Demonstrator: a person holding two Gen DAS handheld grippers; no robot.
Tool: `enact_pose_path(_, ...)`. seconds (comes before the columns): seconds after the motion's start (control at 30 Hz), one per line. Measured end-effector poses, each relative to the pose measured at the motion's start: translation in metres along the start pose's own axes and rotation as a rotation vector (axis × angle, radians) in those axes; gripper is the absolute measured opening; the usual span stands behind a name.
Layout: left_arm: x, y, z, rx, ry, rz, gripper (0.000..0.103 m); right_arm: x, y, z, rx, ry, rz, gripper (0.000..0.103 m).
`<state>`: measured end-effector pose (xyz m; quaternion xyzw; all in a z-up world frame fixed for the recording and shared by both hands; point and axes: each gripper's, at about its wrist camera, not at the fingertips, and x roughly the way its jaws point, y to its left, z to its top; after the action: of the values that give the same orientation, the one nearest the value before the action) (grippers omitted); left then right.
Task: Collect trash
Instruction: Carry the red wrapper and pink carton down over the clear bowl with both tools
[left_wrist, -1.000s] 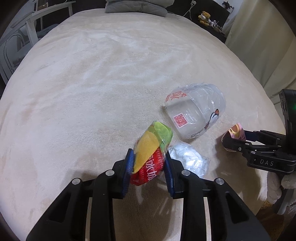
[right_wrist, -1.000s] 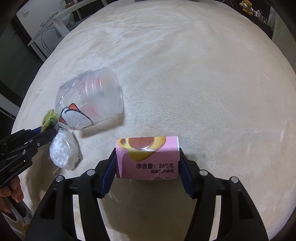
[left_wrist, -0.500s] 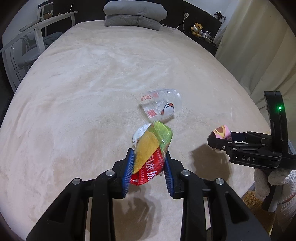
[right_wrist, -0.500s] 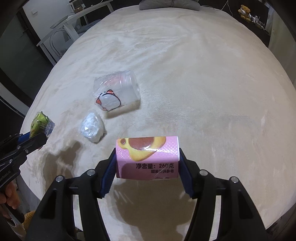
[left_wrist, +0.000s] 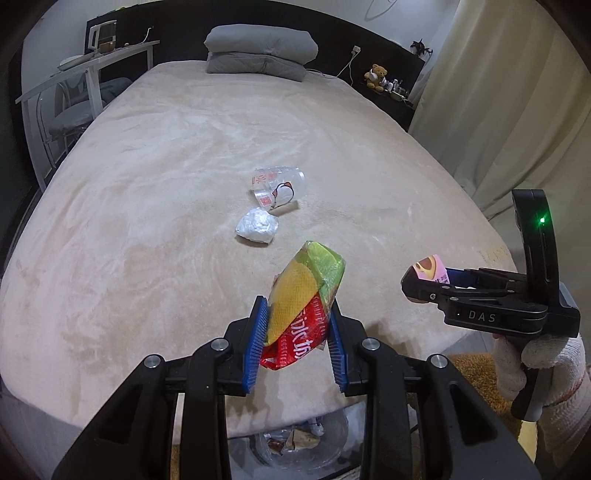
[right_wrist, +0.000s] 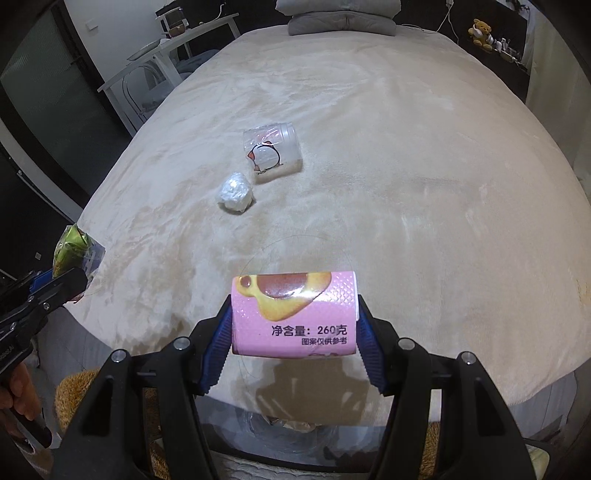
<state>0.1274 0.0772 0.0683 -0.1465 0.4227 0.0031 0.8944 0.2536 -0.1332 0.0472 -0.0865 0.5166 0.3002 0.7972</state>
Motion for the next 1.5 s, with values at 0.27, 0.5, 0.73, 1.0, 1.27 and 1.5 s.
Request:
enact_pose_path(0.27, -0.049, -0.038, -0.047, 0.026, -0.035, -0.013, 0.030, -0.045, 0.004, -0.058, -0.004, -0.035, 0.003, 0.061)
enact_pose_path(0.5, -0.074, -0.064, -0.085, 0.043, -0.049, -0.030, 0.030, -0.073, 0.009, -0.110, -0.010, -0.051, 0.007, 0.061)
enact_pose_path(0.73, -0.088, -0.082, -0.120, 0.050, -0.049, -0.035, 0.030, -0.089, 0.016, -0.150, -0.019, -0.061, 0.018, 0.061)
enact_pose_path(1.0, -0.074, -0.085, -0.146, 0.041, 0.000, -0.043, 0.030, -0.080, 0.019, -0.175, -0.021, -0.033, 0.026, 0.061)
enact_pose_path(1.27, -0.028, -0.070, -0.166, 0.001, 0.101, -0.057, 0.030, -0.036, 0.010, -0.185, 0.005, 0.064, 0.032, 0.061)
enact_pose_path(1.5, 0.024, -0.055, -0.187, -0.045, 0.222, -0.076, 0.030, 0.012, -0.003, -0.192, 0.039, 0.173, 0.037, 0.061)
